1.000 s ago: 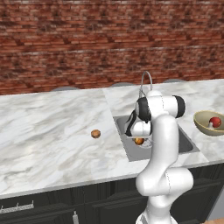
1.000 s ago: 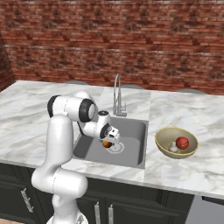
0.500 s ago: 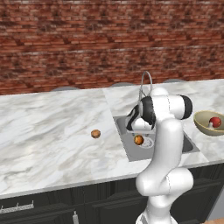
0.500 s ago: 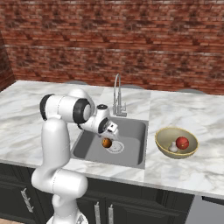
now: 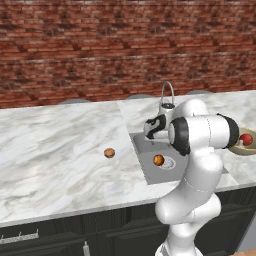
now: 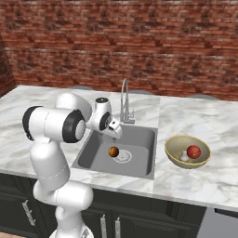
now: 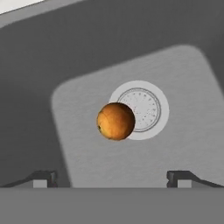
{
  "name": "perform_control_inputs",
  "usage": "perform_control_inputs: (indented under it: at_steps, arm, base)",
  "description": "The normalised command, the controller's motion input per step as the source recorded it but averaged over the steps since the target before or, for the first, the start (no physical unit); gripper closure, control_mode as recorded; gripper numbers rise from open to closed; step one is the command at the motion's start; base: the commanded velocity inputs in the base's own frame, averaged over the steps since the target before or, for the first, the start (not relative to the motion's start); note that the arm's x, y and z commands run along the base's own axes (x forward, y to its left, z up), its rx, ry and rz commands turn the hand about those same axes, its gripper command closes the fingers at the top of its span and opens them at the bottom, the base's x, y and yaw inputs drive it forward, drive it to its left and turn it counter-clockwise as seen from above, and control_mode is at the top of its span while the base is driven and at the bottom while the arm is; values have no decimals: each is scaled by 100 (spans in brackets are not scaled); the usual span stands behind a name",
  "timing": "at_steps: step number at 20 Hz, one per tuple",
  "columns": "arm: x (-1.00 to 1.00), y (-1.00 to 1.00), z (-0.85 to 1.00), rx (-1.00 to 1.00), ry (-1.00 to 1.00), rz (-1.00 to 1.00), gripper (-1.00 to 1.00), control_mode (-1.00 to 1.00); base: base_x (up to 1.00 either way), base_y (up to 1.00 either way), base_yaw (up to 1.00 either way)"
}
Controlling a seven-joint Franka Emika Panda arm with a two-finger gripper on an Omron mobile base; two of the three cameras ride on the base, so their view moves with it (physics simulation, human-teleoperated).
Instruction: There is a mixed pile of frozen fruits and vegetables on the counter. Locate all the frozen vegetables and place the items in a bowl on the counter. Take all the frozen fruits and defrost them in a running sink.
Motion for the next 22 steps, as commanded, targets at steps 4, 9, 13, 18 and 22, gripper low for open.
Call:
perform_control_inputs:
  at_steps: [4,9,13,18,22]
  arm:
    - [-23,6,100,0,0,-5,-100,-100]
    - [-10,17,78,1,-1,-2,-100,-100]
    - [-8,21,29,9,-3,0,-100,-100]
    - [-4,58,11,3,4,15,-100,-100]
    - [-5,70,6,0,9,25,-100,-100]
  base:
    - [0,0,0]
    - [0,0,0]
    - [0,0,0]
    - [0,0,0]
    - [0,0,0]
